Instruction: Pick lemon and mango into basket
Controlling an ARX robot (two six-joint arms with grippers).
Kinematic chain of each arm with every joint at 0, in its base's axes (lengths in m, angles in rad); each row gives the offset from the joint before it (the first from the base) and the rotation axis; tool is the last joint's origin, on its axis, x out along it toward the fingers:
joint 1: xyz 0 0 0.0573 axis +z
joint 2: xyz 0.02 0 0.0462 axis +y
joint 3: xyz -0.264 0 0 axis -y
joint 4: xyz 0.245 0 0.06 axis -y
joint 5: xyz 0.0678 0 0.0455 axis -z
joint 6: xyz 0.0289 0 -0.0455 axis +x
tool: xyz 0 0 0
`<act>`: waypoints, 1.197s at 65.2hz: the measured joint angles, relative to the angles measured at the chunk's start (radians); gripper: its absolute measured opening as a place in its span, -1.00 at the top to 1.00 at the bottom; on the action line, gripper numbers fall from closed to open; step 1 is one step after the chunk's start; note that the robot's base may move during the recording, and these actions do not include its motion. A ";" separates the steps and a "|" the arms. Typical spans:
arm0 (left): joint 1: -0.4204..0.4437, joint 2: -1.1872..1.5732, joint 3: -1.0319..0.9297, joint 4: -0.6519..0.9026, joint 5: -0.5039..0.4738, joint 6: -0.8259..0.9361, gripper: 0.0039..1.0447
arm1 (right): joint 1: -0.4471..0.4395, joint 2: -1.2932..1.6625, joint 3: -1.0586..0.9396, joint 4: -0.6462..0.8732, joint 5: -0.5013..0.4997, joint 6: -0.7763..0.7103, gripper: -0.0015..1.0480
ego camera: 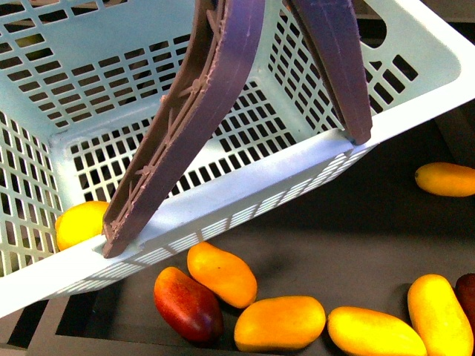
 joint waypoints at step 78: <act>0.000 0.000 0.000 0.000 0.000 0.000 0.74 | 0.752 -0.185 0.232 -0.101 0.319 0.158 -0.77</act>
